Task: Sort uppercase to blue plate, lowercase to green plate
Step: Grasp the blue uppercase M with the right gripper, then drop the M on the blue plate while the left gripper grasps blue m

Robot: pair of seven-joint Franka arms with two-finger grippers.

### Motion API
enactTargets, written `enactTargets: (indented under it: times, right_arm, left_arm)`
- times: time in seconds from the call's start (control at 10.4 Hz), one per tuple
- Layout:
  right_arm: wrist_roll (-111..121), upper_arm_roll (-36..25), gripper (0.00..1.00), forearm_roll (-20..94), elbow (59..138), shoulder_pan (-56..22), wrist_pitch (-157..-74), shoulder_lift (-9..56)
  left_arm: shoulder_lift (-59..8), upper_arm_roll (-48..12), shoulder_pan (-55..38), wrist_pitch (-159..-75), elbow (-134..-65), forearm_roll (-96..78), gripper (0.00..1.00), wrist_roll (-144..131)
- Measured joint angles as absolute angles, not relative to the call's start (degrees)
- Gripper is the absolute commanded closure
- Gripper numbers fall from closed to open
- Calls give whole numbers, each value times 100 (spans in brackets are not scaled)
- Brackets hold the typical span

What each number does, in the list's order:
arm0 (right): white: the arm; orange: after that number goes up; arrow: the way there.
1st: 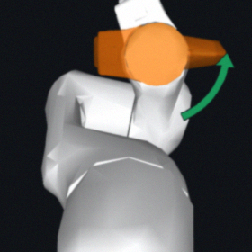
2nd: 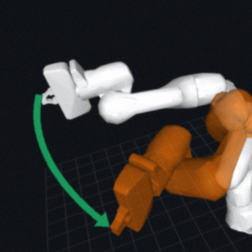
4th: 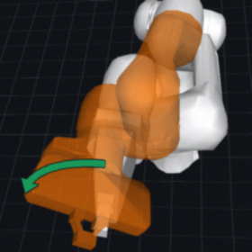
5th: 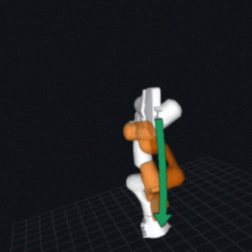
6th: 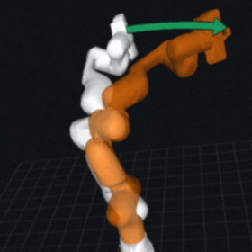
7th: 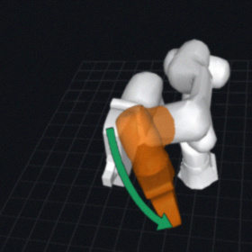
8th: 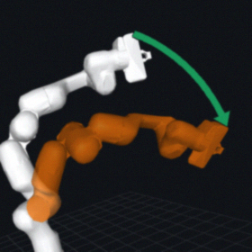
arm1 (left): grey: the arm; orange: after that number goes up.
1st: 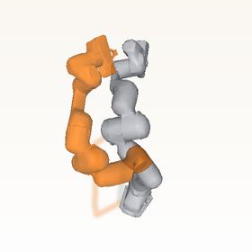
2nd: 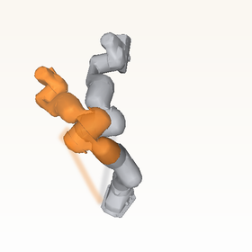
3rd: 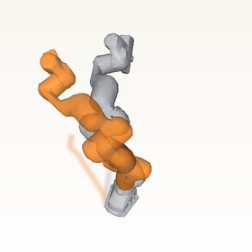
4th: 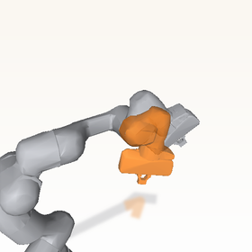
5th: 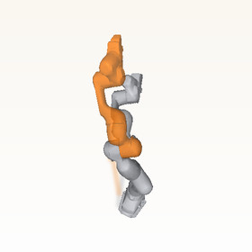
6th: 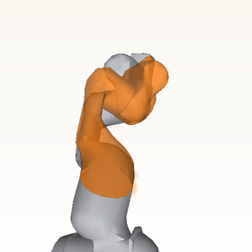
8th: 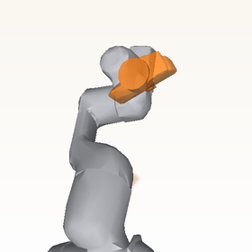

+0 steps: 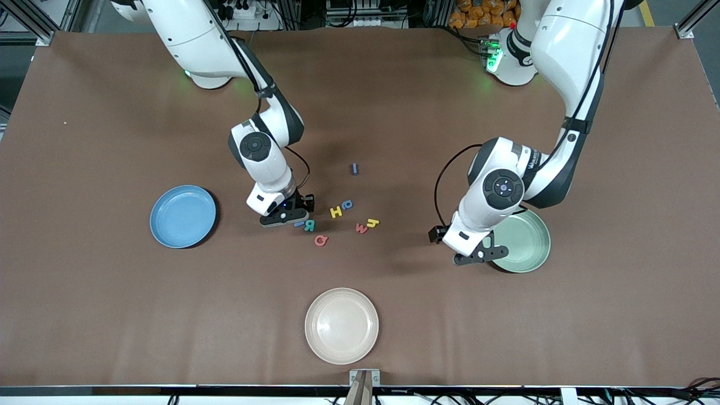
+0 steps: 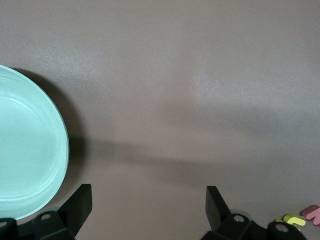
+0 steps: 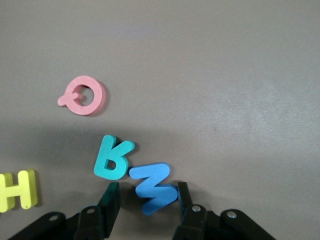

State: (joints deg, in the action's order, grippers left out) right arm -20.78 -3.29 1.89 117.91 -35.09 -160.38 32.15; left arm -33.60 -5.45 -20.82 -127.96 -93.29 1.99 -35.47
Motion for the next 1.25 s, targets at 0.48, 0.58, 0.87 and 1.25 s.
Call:
enactTargets:
  times: [0.48,0.58,0.87,1.25]
  right_arm:
    - [-2082,-383,58,81,11784,-3564,-16039,3222]
    - [-2082,-391,60,64,11783,-3570,-16039,3222]
    - [-2084,-408,66,-21,11782,-3577,-16034,3219]
    - [-2084,-414,70,-27,11777,-3583,-16032,3217]
  left_arm:
    - [-3361,-545,-2083,-12796,-9335,199,0,-3547]
    - [-3361,-545,-2083,-12796,-9336,199,0,-3547]
    - [-3362,-545,-2083,-12796,-9341,199,0,-3547]
    - [-3327,-532,-2077,-12804,-9341,199,0,-3547]
